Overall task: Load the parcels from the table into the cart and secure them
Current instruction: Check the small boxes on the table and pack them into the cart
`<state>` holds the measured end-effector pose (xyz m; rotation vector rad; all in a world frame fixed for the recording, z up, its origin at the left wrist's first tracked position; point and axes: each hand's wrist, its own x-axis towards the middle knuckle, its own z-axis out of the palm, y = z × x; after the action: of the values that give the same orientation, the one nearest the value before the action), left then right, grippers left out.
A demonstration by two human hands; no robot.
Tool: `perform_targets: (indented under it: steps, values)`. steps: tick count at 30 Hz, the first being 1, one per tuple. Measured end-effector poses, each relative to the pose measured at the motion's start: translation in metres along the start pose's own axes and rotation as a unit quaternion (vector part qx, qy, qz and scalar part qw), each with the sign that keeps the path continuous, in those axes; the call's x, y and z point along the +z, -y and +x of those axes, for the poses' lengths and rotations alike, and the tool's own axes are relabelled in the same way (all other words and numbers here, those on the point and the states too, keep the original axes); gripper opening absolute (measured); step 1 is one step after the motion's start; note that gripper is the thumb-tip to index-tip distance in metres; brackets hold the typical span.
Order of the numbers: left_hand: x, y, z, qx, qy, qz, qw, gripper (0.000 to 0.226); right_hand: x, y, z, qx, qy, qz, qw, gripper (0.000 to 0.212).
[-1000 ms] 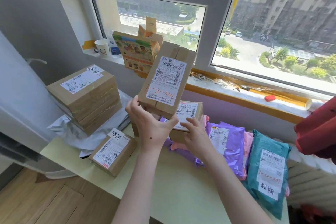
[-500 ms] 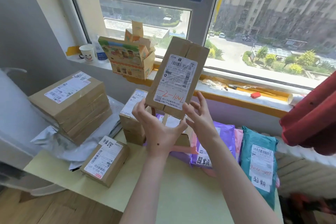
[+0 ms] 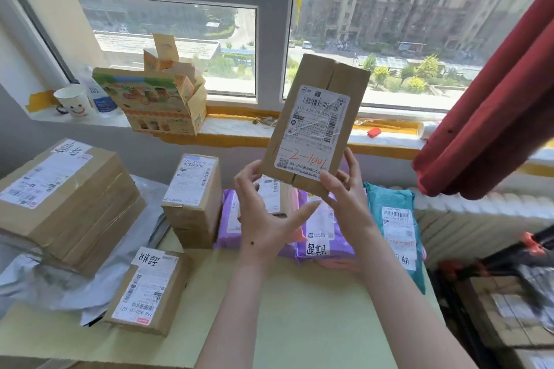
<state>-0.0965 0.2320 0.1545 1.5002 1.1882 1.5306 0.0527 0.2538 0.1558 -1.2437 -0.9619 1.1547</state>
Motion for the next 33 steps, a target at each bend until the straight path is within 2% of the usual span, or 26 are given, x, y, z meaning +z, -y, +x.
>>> perform_targets:
  steps: [3, 5, 7, 13, 16, 19, 21, 23, 27, 33]
  values:
    - [0.002, 0.01, 0.013, -0.095, 0.076, -0.096, 0.988, 0.061, -0.024, 0.001, -0.009, 0.005, -0.03, 0.018, 0.999, 0.115]
    - [0.013, 0.018, 0.023, -0.167, 0.143, -0.141, 0.965, 0.055, -0.04, 0.001, -0.018, 0.011, -0.044, 0.028, 0.999, 0.113]
    - [0.027, 0.023, 0.025, -0.204, 0.206, -0.155, 0.944, 0.048, -0.056, 0.0, -0.027, 0.021, -0.056, 0.038, 0.998, 0.111]
    - [0.076, 0.014, 0.007, -0.229, 0.291, -0.159, 0.915, 0.051, -0.113, 0.005, -0.065, 0.021, -0.099, 0.044, 0.994, 0.099]
    - [0.106, 0.006, -0.01, -0.237, 0.339, -0.158, 0.897, 0.045, -0.147, 0.011, -0.089, 0.017, -0.109, 0.052, 0.993, 0.106]
    - [0.142, -0.007, -0.033, -0.247, 0.354, -0.164, 0.887, 0.036, -0.182, 0.016, -0.116, 0.011, -0.123, 0.065, 0.99, 0.113]
    - [0.168, -0.016, -0.052, -0.255, 0.365, -0.178, 0.877, 0.034, -0.209, 0.018, -0.136, 0.004, -0.137, 0.065, 0.988, 0.103]
    - [0.193, -0.025, -0.073, -0.258, 0.38, -0.18, 0.87, 0.038, -0.239, 0.021, -0.157, 0.003, -0.15, 0.065, 0.987, 0.099]
    - [0.247, -0.043, -0.127, -0.247, 0.406, -0.175, 0.862, 0.044, -0.301, 0.027, -0.205, 0.012, -0.187, 0.072, 0.98, 0.118]
    - [0.322, -0.073, -0.215, -0.24, 0.463, -0.192, 0.831, 0.067, -0.393, 0.027, -0.281, 0.011, -0.247, 0.08, 0.966, 0.114]
